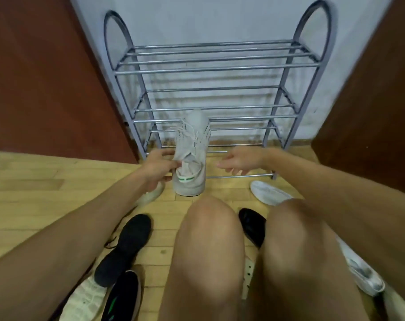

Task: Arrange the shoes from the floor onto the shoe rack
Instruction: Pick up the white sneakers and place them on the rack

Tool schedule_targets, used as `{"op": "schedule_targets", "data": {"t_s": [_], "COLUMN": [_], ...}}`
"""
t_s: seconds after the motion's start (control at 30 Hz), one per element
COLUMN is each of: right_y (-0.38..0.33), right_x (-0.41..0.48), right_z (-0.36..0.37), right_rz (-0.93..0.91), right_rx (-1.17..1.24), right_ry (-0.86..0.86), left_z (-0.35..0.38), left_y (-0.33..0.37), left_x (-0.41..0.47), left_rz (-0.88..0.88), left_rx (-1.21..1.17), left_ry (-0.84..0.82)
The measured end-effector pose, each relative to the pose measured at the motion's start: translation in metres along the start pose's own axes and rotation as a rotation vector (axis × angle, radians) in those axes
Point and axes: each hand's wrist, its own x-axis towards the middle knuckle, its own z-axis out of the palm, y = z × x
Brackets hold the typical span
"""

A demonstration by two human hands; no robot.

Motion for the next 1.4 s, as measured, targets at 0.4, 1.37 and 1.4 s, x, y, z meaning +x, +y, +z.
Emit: {"op": "schedule_targets", "data": {"t_s": [0.4,1.37,1.4], "right_y": [0.117,0.408,0.412], "right_x": [-0.063,-0.025,-0.036], "right_z": [-0.033,0.124,0.137], "right_rz": [0.037,1.232,1.242], "right_rx": [0.824,0.211,0.240], "right_ry": [0.355,0.179,0.164], "left_z": [0.160,0.258,0.258], "left_y": [0.095,-0.055,-0.057], "left_x": [0.005,0.103,0.099], "left_rz": [0.064,-0.365,-0.353], "left_rx": [0.257,0.460,0.479], "left_ry": [-0.463,-0.543,-0.555]}}
